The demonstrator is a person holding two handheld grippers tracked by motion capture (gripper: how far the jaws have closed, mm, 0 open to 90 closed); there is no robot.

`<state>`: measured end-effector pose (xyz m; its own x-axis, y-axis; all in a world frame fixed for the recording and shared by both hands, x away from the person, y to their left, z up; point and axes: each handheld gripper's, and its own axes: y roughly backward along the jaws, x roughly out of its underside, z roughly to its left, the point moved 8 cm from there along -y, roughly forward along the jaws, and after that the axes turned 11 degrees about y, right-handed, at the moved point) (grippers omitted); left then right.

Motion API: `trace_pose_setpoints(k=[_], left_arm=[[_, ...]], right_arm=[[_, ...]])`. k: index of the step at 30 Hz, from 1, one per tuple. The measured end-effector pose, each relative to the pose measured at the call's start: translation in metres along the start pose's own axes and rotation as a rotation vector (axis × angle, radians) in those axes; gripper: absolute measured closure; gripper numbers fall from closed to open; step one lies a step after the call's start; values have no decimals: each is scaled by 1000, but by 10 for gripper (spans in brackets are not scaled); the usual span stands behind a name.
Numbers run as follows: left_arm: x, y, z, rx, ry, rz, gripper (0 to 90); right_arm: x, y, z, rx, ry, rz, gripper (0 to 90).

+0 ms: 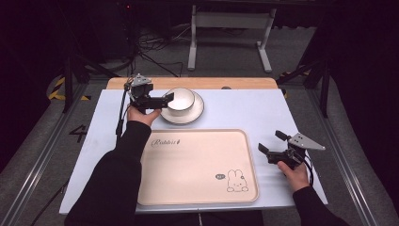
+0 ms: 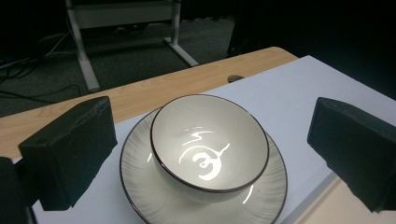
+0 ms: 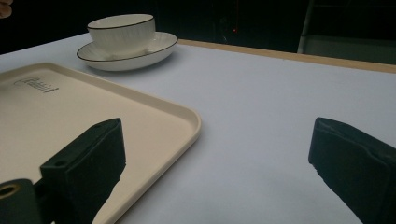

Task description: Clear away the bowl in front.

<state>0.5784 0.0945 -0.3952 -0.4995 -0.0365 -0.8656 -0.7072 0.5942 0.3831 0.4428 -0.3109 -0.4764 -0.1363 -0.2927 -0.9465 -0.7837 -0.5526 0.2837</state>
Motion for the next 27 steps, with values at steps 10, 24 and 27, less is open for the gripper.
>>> trace_pose_setpoints(k=[10, 24, 27], left_arm=[[-7, -14, 14, -43, 15, 22, 26], [-2, -40, 29, -78, 92, 110, 105], [5, -45, 32, -81, 116, 143, 127]], right_arm=[[0, 0, 0, -2, -3, -1, 44], [0, 1, 0, -5, -8, -2, 44], [0, 1, 0, -6, -7, -4, 44]])
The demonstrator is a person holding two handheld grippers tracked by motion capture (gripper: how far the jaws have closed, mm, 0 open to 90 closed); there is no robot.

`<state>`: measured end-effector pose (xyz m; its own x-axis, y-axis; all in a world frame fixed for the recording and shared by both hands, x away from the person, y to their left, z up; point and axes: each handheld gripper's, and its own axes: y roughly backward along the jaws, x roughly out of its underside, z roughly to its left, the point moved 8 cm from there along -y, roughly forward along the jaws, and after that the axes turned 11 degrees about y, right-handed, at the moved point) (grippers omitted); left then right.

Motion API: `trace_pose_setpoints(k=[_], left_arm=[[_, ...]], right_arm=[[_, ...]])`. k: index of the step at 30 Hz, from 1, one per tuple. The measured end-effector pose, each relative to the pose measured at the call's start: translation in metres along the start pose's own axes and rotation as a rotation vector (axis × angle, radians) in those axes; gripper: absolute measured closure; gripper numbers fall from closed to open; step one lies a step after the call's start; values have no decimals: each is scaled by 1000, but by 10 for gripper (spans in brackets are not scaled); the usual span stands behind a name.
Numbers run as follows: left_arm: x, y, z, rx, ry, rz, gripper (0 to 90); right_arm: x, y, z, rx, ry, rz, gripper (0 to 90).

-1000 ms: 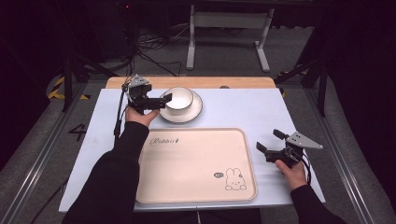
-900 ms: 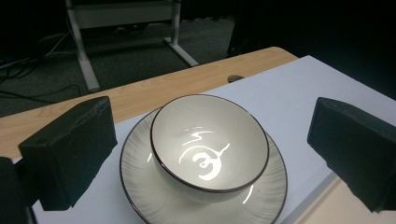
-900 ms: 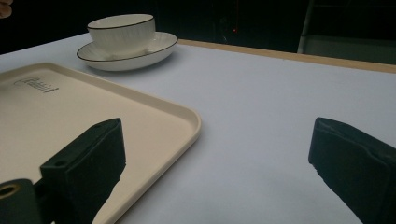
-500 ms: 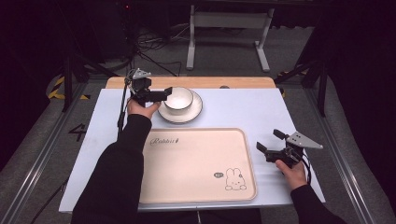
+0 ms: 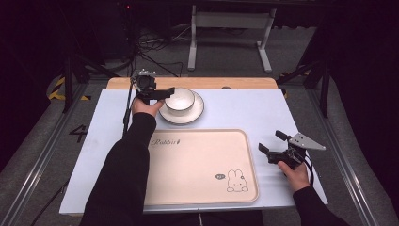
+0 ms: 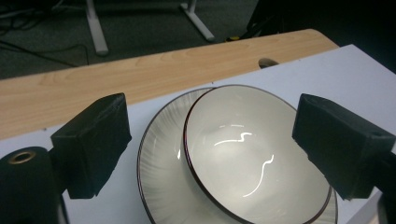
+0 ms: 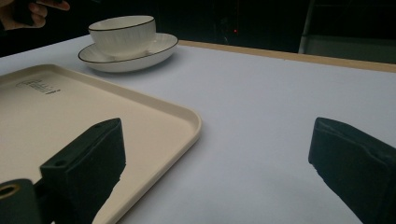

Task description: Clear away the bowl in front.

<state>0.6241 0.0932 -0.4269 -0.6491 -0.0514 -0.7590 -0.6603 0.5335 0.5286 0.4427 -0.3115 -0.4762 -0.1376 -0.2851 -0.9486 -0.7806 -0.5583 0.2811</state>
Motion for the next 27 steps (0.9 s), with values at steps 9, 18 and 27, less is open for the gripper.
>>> trace_pose_setpoints(k=[9, 18, 27], left_arm=[[13, -16, 7, 24, 105, 109, 143], [19, -24, 7, 12, 105, 170, 154], [33, -36, 14, -10, 154, 242, 202]], right_arm=[[0, 0, 0, 1, -2, 1, 44], [0, 0, 0, 1, -2, -1, 45], [0, 0, 0, 1, -8, -1, 46]])
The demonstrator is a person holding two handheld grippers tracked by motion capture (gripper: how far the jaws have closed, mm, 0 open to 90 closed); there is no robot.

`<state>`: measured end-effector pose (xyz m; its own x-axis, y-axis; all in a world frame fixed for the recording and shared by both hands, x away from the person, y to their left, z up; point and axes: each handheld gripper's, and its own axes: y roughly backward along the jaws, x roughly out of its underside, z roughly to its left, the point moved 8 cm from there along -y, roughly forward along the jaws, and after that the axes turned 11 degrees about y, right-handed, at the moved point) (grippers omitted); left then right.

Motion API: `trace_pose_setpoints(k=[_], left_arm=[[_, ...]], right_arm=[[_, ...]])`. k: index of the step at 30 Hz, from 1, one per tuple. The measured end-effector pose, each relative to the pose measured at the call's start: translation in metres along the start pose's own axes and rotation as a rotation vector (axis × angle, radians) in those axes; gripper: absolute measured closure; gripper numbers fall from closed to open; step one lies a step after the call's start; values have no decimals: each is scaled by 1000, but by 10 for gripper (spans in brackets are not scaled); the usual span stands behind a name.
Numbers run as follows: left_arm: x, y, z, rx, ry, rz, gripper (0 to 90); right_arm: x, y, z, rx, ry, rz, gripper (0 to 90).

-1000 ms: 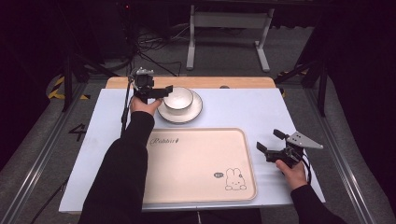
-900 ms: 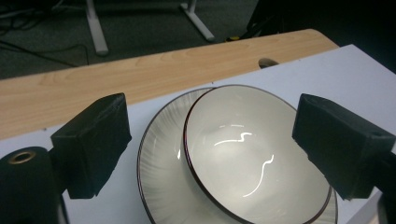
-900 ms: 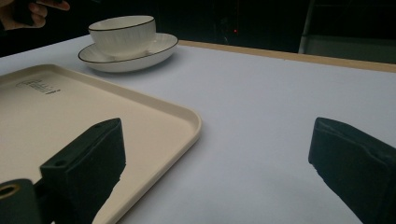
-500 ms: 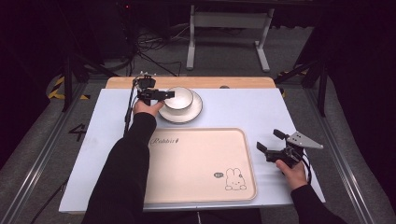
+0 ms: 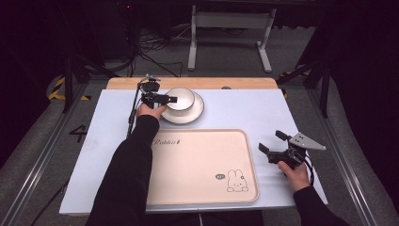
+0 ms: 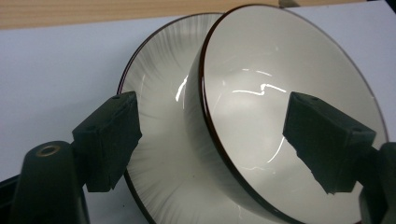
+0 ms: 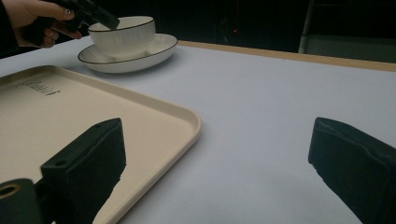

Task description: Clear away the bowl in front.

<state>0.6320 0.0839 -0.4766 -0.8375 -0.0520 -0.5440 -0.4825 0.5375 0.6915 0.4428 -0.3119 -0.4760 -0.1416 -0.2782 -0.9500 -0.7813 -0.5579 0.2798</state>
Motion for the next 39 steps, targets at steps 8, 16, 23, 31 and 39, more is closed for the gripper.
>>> trace_pose_setpoints(k=[8, 16, 23, 31, 39], left_arm=[[4, -7, 1, -16, -2, 25, 266], [7, -9, 4, -18, 34, 62, 477], [5, -12, 1, -7, 182, 98, 621], [4, -15, -1, -53, 202, 84, 702], [3, -15, 0, -62, 214, 65, 762]], right_arm=[[0, 0, 0, 0, 0, 0, 47], [0, 0, 0, 2, 1, 2, 47], [0, 0, 0, 2, -4, 2, 47], [0, 0, -1, 2, -4, 0, 47], [0, 0, -1, 1, -5, -1, 47]])
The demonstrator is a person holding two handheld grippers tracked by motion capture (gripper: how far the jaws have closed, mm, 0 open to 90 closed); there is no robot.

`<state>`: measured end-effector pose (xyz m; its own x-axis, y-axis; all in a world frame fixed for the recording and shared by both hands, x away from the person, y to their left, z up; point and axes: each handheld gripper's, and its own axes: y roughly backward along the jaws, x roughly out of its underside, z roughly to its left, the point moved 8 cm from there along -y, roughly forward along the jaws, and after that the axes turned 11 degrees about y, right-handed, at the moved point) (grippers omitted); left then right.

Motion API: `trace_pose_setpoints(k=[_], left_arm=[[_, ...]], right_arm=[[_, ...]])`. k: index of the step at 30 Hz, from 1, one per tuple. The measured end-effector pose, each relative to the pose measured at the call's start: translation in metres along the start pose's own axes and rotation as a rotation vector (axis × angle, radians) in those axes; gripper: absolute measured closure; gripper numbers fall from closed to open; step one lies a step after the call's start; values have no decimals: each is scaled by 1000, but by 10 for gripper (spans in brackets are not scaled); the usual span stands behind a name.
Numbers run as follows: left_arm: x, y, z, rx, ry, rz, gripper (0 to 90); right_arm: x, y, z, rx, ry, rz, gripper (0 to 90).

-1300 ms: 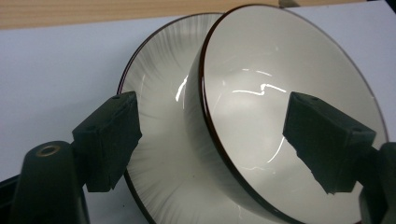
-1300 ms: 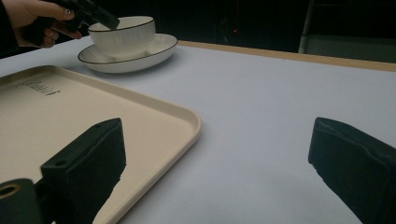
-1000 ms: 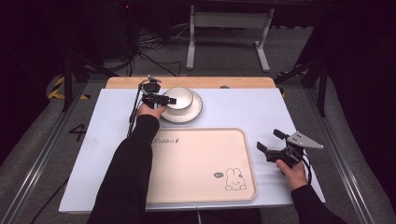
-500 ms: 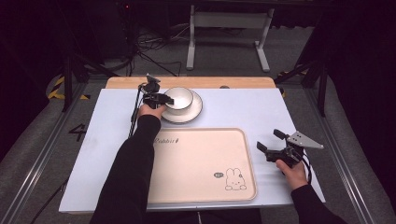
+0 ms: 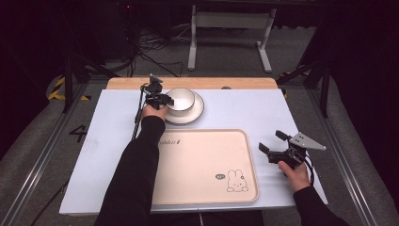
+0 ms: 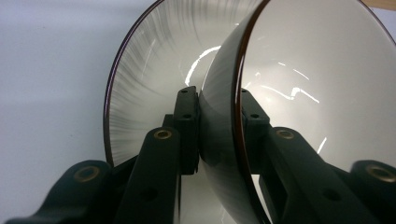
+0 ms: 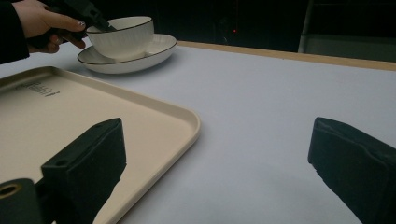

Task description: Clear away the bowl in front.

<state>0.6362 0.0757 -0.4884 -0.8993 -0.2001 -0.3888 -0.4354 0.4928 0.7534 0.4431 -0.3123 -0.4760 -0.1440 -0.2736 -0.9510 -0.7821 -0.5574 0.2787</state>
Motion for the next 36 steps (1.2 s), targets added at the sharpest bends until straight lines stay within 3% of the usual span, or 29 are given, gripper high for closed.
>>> trace_pose_setpoints(k=[6, 10, 18, 21, 29, 36], left_arm=[[-1, 1, -2, 14, 31, -21, 785], [-1, 1, -3, 10, 31, -34, 791], [-2, 9, -8, -34, -30, -67, 797], [-4, 16, -9, -19, -30, -80, 797], [-4, 36, -16, -12, -91, -100, 796], [-4, 54, -23, 15, -111, -125, 796]], right_arm=[[0, 0, 0, 0, 0, 0, 47], [0, 0, 0, -1, -1, 0, 47], [0, 0, 0, -1, -4, -1, 47], [0, 0, 0, -1, -3, -1, 47], [0, 0, 0, 0, -3, 1, 47], [0, 0, 0, 0, -2, 1, 47]])
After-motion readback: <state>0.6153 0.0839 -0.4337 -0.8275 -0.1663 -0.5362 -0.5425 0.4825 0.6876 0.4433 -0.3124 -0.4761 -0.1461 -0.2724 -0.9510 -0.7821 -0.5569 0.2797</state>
